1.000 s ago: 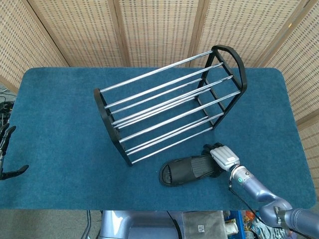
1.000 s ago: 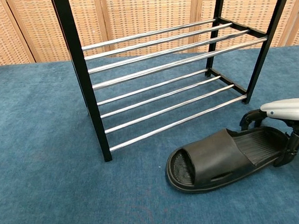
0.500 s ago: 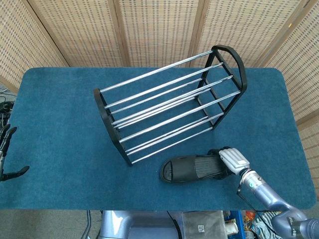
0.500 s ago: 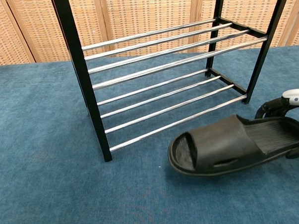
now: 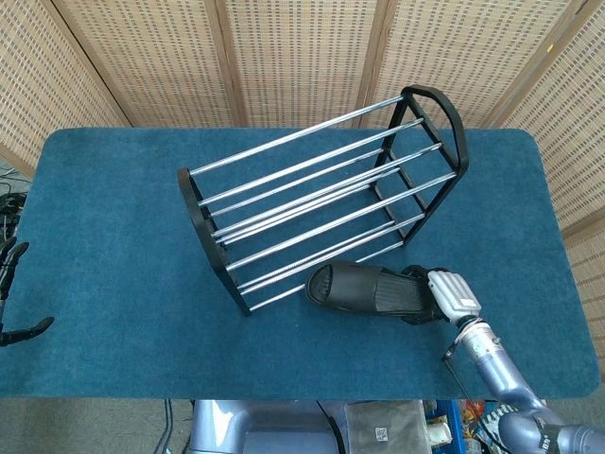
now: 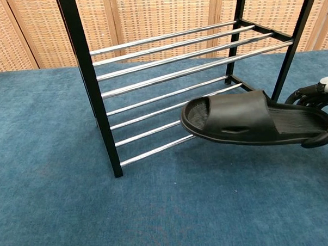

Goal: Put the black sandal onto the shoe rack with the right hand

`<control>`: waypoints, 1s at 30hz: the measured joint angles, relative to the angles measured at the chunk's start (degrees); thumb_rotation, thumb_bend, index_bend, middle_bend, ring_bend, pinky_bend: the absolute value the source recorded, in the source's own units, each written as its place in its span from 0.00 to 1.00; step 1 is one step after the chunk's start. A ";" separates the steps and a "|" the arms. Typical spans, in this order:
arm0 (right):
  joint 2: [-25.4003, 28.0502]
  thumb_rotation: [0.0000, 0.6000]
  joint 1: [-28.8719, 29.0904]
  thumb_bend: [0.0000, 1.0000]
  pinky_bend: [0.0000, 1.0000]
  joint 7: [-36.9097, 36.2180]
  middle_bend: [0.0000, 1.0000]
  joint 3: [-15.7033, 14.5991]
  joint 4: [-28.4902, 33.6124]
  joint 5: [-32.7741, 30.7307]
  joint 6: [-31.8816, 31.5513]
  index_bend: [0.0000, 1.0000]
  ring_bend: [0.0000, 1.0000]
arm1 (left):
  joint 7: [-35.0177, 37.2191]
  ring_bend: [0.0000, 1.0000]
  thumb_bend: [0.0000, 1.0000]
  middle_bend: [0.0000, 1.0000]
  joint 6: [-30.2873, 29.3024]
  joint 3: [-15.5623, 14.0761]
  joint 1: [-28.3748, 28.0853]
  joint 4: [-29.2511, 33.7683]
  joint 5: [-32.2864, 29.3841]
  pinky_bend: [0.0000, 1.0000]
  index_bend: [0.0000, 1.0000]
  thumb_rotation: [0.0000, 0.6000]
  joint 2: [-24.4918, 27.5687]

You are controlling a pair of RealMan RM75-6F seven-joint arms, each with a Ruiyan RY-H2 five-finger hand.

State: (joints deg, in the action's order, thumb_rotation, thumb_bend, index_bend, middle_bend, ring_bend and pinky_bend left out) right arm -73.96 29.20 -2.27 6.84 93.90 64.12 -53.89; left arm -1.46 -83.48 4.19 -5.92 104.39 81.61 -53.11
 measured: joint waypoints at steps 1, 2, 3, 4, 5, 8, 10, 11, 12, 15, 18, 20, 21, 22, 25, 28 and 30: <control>-0.95 1.00 0.01 0.35 0.22 1.65 0.56 0.50 0.66 -2.15 -0.85 0.59 0.36 | 0.07 0.00 0.11 0.00 0.04 0.00 0.00 -0.01 -0.02 0.00 0.00 1.00 0.04; -1.75 1.00 0.05 0.36 0.22 2.96 0.56 0.89 1.15 -3.83 -1.54 0.59 0.36 | 0.18 0.00 0.11 0.00 0.08 0.01 -0.01 -0.02 -0.07 0.00 0.00 1.00 0.08; -2.66 1.00 0.12 0.36 0.22 4.39 0.56 1.30 1.60 -5.55 -2.33 0.59 0.37 | 0.27 0.00 0.11 0.00 0.14 0.01 -0.02 -0.02 -0.10 0.00 0.00 1.00 0.11; -4.05 1.00 0.28 0.37 0.22 6.44 0.56 1.85 2.08 -7.83 -3.52 0.59 0.37 | 0.37 0.00 0.11 0.00 0.18 0.02 -0.03 -0.03 -0.16 0.00 0.00 1.00 0.15; -5.22 1.00 0.44 0.38 0.23 8.08 0.56 2.23 2.35 -9.49 -4.51 0.59 0.38 | 0.56 0.00 0.11 0.00 0.24 0.04 -0.03 -0.05 -0.22 0.00 0.00 1.00 0.21; -10.21 1.00 1.26 0.39 0.27 14.05 0.57 3.65 2.81 -15.02 -8.48 0.59 0.40 | 1.16 0.00 0.11 0.00 0.36 0.10 -0.04 -0.12 -0.37 0.00 0.00 1.00 0.43; -13.55 1.00 1.90 0.40 0.29 17.16 0.58 4.64 2.69 -18.01 -10.95 0.59 0.40 | 1.51 0.00 0.11 0.00 0.47 0.12 -0.06 -0.18 -0.43 0.00 0.00 1.00 0.55; -14.42 1.00 2.09 0.41 0.31 17.85 0.58 4.94 2.59 -18.74 -11.63 0.59 0.41 | 1.74 0.00 0.11 0.00 0.52 0.13 -0.06 -0.22 -0.47 0.00 0.00 1.00 0.63; -15.66 1.00 2.37 0.41 0.32 18.73 0.58 5.43 2.35 -19.75 -12.59 0.59 0.42 | 1.90 0.00 0.11 0.00 0.57 0.14 -0.07 -0.25 -0.50 0.00 0.00 1.00 0.69; -19.52 1.00 3.40 0.43 0.36 21.31 0.59 7.24 0.84 -22.75 -15.56 0.59 0.43 | 2.70 0.00 0.11 0.00 0.68 0.18 -0.06 -0.36 -0.59 0.00 0.00 1.00 0.96; -23.03 1.00 4.52 0.45 0.40 23.33 0.60 9.57 -0.90 -25.11 -18.31 0.59 0.45 | 3.64 0.00 0.11 0.00 0.74 0.29 -0.03 -0.49 -0.74 0.00 0.00 1.00 1.26; -25.10 1.00 5.33 0.46 0.41 24.39 0.61 11.48 -1.93 -26.65 -19.85 0.59 0.45 | 4.34 0.00 0.11 0.00 0.83 0.37 -0.02 -0.61 -0.88 0.00 0.00 1.00 1.51; -25.88 1.00 5.69 0.47 0.41 24.79 0.61 12.28 -2.35 -27.22 -20.44 0.59 0.45 | 4.59 0.00 0.11 0.00 0.89 0.40 -0.03 -0.66 -0.95 0.00 0.00 1.00 1.60; -26.88 1.00 6.18 0.49 0.41 25.42 0.61 13.28 -3.00 -27.90 -21.24 0.59 0.45 | 4.84 0.00 0.11 0.00 0.96 0.43 -0.03 -0.72 -1.04 0.00 0.00 1.00 1.68; -29.20 1.00 7.35 0.52 0.41 27.08 0.61 15.18 -4.92 -29.20 -23.07 0.60 0.45 | 5.61 0.00 0.11 0.00 1.31 0.52 -0.11 -0.89 -1.30 0.00 0.00 1.00 1.95; -31.34 1.00 8.19 0.53 0.42 27.91 0.62 16.96 -6.70 -30.93 -24.10 0.60 0.45 | 6.21 0.00 0.11 0.00 1.72 0.63 -0.25 -1.07 -1.60 0.00 0.00 1.00 2.17; -32.46 1.00 8.62 0.54 0.42 28.30 0.62 17.94 -7.62 -31.72 -24.76 0.60 0.45 | 6.46 0.00 0.11 0.00 2.00 0.73 -0.38 -1.17 -1.81 0.00 0.00 1.00 2.27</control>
State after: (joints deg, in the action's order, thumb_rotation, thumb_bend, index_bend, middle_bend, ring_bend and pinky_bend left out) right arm -106.43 37.82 26.03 24.78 86.28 32.39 -78.66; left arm 5.01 -81.48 4.91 -6.30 103.21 79.80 -50.84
